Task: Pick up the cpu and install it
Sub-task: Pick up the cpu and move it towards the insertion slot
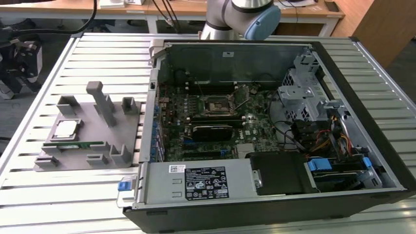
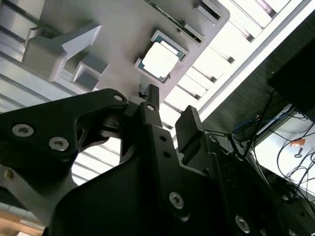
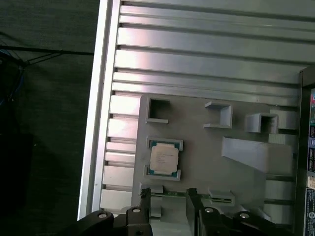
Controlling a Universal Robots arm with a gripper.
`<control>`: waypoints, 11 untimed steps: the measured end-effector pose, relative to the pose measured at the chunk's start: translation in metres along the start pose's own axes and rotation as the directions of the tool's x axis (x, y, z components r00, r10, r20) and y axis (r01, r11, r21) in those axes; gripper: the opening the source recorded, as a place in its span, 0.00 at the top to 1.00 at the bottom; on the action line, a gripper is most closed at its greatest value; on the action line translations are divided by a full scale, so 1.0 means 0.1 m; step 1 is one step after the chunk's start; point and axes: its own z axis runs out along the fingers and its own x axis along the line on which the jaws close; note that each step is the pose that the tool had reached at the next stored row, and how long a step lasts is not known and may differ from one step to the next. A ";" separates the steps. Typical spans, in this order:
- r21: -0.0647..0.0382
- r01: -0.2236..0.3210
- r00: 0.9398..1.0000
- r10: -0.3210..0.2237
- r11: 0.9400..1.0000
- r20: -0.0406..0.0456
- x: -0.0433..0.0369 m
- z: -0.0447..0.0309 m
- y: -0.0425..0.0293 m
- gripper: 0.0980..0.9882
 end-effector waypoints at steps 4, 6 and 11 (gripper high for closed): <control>0.000 0.018 1.000 -0.018 1.000 -0.001 -0.001 0.071 -0.006 0.52; 0.000 0.018 1.000 -0.018 1.000 -0.001 0.000 0.107 -0.008 0.45; 0.000 0.000 1.000 0.000 1.000 0.000 -0.001 0.197 -0.003 0.38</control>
